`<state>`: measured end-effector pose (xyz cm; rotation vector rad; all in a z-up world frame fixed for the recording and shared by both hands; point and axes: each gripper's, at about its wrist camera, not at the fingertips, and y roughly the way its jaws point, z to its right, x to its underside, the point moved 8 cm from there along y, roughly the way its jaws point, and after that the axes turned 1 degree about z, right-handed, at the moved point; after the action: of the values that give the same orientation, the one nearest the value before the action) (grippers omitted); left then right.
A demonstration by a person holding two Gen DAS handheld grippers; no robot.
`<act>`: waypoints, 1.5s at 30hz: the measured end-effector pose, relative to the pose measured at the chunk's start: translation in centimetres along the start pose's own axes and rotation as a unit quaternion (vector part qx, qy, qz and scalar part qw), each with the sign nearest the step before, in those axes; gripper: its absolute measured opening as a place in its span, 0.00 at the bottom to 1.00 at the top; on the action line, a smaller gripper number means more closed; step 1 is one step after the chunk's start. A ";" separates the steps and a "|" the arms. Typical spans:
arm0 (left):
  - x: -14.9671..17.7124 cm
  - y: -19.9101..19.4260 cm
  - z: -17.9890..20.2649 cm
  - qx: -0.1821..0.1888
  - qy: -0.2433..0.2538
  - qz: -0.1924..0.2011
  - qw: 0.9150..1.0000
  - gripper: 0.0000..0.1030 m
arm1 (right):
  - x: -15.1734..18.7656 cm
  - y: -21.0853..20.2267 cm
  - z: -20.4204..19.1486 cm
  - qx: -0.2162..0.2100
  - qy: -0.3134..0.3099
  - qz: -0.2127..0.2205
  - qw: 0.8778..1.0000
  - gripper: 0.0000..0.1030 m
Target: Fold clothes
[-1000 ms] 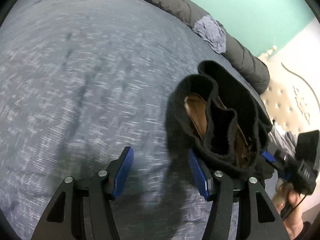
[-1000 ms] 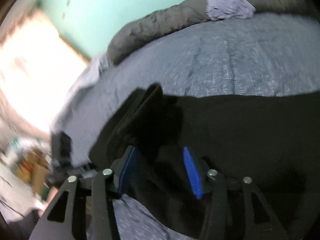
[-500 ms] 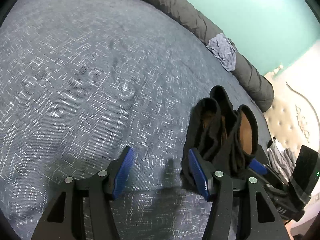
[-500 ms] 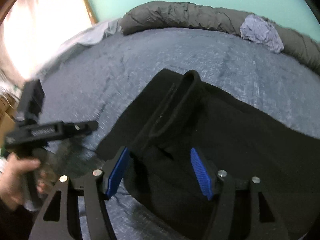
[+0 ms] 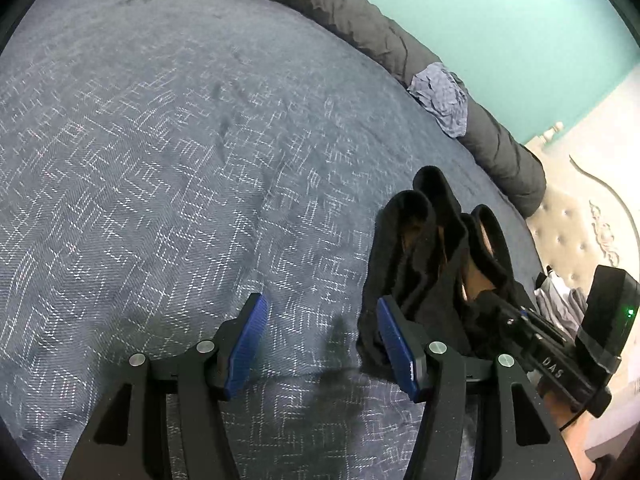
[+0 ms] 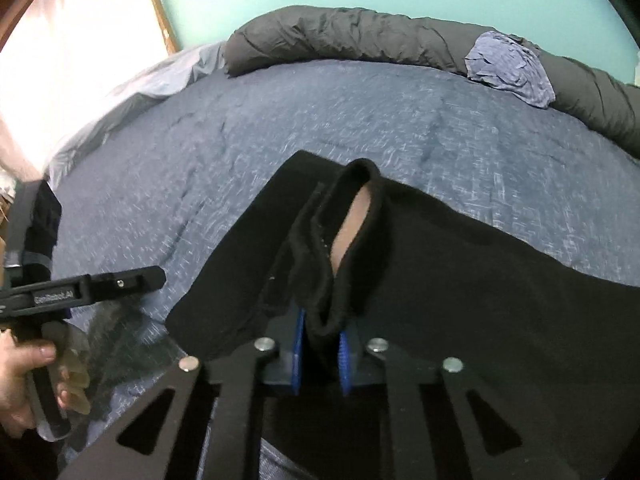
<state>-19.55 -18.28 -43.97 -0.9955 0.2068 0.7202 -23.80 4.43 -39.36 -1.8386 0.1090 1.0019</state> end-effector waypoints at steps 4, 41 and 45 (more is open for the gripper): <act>0.0 0.0 0.2 0.001 0.003 0.001 1.000 0.60 | -0.8 -2.1 1.1 -0.009 0.029 0.031 0.999 0.11; 1.0 0.9 2.6 0.006 0.029 -0.008 1.000 0.60 | 7.9 -18.0 27.4 0.123 0.325 0.120 0.930 0.28; 0.9 0.8 2.8 0.009 0.030 -0.005 0.999 0.60 | 7.0 -20.6 27.2 0.136 0.318 0.153 0.926 0.55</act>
<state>-19.81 -15.27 -43.39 -1.0009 0.2595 0.6781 -25.20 38.78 -33.59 -1.8500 0.9076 0.5147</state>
